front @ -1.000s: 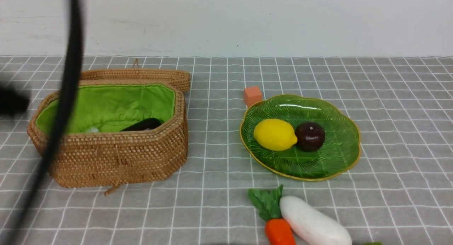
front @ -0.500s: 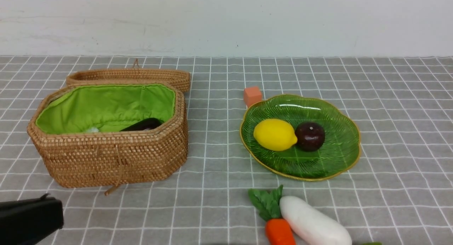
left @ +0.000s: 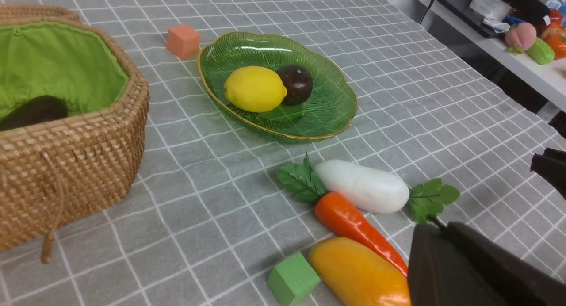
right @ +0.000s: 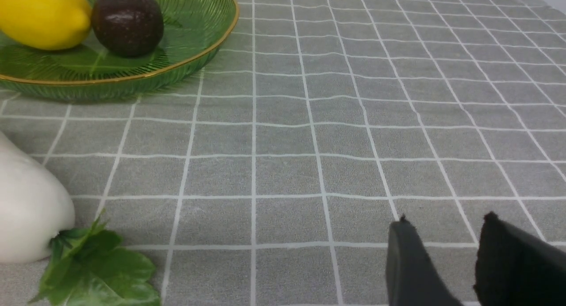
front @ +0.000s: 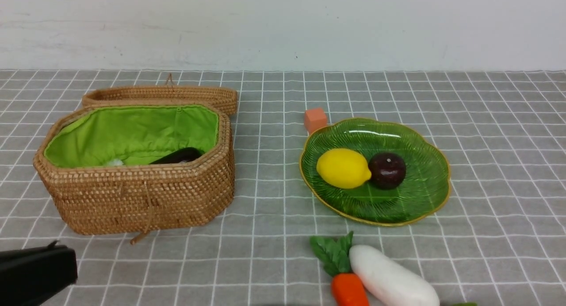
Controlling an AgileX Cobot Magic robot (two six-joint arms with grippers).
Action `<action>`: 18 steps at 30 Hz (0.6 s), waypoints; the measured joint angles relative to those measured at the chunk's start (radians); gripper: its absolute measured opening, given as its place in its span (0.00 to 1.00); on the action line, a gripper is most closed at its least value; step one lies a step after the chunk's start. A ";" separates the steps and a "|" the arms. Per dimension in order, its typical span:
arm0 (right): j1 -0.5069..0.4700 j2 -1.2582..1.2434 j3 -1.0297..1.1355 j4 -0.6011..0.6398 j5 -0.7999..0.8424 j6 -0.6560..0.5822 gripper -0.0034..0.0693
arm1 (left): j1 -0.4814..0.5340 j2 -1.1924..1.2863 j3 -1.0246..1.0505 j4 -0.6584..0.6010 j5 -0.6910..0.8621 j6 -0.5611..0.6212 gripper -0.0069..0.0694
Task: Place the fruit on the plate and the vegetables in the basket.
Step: Take a daikon with your right arm and place it on the basket on the left.
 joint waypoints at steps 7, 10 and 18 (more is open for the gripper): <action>0.000 0.000 0.000 0.000 0.000 0.000 0.38 | 0.040 -0.082 0.053 0.027 -0.107 -0.003 0.11; 0.000 0.000 0.000 0.000 0.000 0.000 0.38 | 0.148 -0.174 0.123 0.050 -0.130 -0.017 0.11; 0.000 0.000 0.000 0.000 0.000 0.000 0.38 | 0.316 -0.385 0.415 0.446 -0.222 -0.407 0.07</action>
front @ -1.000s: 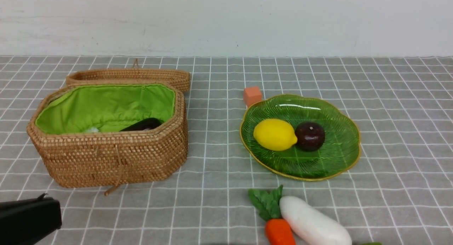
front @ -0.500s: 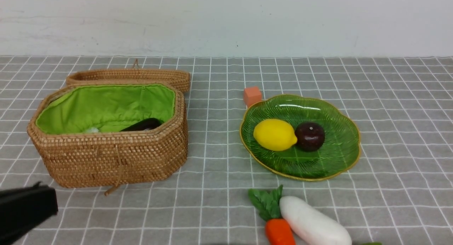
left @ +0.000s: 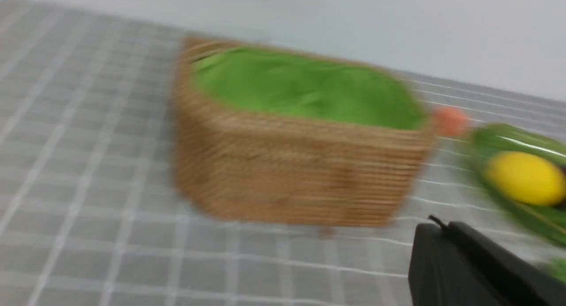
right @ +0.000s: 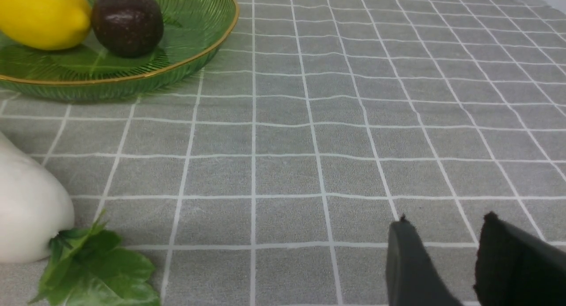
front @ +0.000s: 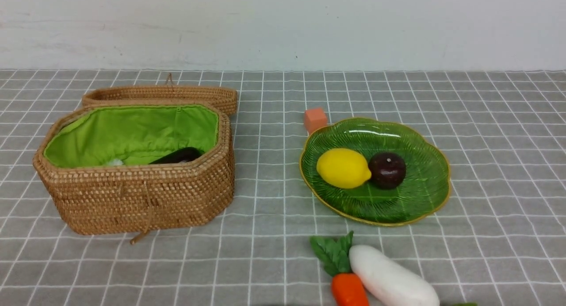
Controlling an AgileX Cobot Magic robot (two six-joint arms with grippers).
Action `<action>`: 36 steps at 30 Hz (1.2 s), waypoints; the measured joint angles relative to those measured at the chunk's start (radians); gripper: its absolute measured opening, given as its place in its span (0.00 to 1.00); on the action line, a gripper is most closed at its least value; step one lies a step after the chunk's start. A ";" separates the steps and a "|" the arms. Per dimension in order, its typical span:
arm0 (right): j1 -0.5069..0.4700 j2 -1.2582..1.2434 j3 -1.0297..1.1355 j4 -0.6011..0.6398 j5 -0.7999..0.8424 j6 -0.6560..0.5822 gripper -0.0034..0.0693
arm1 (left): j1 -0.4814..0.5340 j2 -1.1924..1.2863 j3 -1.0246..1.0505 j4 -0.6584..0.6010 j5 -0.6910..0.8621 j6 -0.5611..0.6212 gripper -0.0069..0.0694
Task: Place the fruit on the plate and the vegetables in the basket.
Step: Take a daikon with your right arm and place it on the basket on the left.
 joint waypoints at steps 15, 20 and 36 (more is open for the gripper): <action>0.000 0.000 0.000 0.000 0.001 0.000 0.38 | 0.010 -0.050 0.301 0.146 -0.095 -0.162 0.07; 0.000 0.000 0.000 0.000 0.001 0.000 0.38 | 0.010 -0.050 0.301 0.149 -0.098 -0.162 0.07; 0.000 0.000 0.000 -0.022 0.001 0.000 0.38 | 0.010 -0.050 0.301 0.152 -0.100 -0.162 0.07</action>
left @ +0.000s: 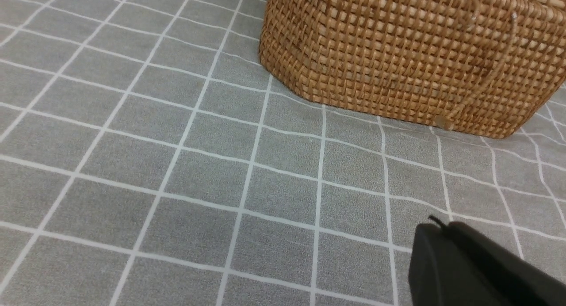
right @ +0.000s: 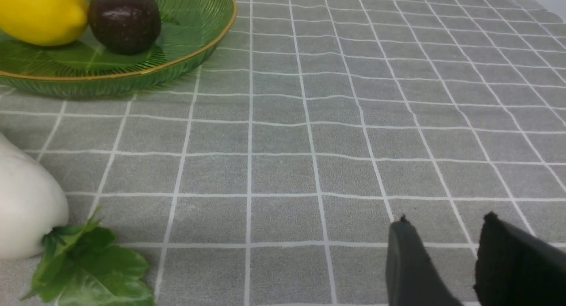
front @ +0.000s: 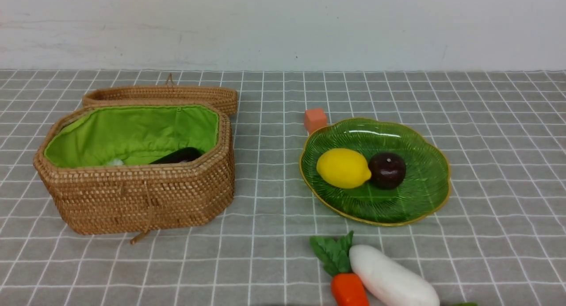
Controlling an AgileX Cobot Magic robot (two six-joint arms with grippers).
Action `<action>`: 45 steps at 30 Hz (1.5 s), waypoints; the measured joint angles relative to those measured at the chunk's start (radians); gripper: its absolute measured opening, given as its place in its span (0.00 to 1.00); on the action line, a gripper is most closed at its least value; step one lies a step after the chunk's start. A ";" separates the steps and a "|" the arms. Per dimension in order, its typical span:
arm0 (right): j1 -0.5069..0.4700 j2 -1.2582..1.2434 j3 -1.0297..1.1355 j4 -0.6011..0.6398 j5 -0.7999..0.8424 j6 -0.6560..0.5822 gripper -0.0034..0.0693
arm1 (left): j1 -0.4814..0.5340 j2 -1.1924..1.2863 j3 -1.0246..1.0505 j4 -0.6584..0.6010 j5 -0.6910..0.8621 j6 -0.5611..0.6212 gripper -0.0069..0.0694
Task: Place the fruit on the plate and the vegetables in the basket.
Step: Take a daikon with your right arm and place it on the basket on the left.
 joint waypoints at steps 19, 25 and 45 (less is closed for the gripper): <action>0.000 0.002 -0.039 0.124 -0.599 0.496 0.38 | 0.000 0.000 0.000 0.001 0.001 0.000 0.08; 0.000 0.154 -0.408 -0.024 -0.215 0.564 0.38 | 0.000 0.000 0.000 0.001 0.001 0.000 0.08; 0.367 1.027 -0.799 0.265 0.327 -0.149 0.44 | 0.000 0.000 0.000 0.005 0.001 0.000 0.09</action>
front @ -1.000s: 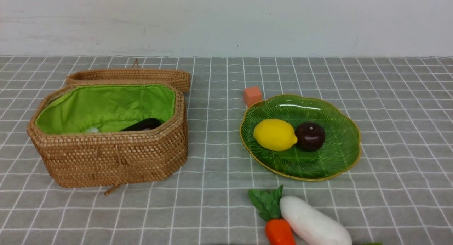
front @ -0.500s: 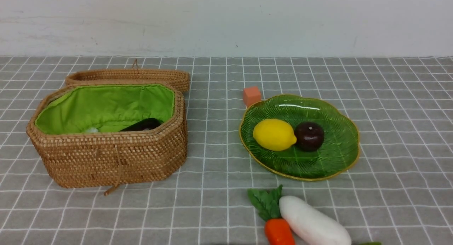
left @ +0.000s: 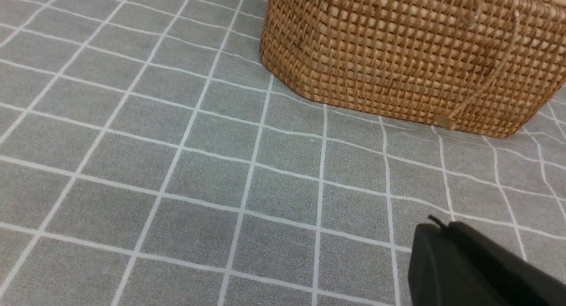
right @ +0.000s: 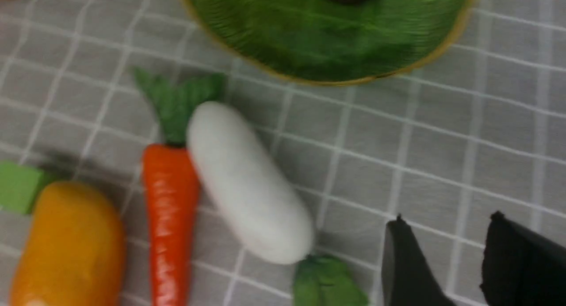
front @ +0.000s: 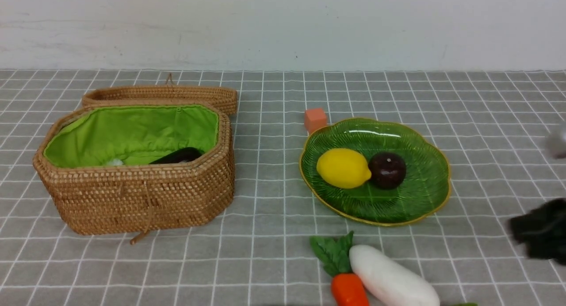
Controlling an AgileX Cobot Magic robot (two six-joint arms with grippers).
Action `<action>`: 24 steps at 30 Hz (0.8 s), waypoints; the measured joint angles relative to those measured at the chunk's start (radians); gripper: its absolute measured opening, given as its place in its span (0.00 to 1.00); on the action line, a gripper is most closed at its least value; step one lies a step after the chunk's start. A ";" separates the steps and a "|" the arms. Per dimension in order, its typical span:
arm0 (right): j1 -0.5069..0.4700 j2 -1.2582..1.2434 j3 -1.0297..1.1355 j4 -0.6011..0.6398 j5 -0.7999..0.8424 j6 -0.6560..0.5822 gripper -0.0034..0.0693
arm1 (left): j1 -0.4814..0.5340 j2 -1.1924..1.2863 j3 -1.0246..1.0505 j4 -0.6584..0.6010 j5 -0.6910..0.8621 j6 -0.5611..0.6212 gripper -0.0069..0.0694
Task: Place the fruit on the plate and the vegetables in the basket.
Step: Take a daikon with your right arm and place it on the basket on the left.
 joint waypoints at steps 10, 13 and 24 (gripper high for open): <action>0.171 0.375 -0.120 0.042 0.044 -0.105 0.95 | 0.000 0.000 0.000 0.000 0.001 0.000 0.09; 0.171 0.472 -0.125 0.041 -0.002 -0.109 0.98 | 0.000 0.000 0.000 0.000 0.001 0.000 0.09; 0.171 0.636 -0.143 0.002 0.015 -0.101 0.70 | 0.000 0.000 0.000 0.000 0.001 0.000 0.09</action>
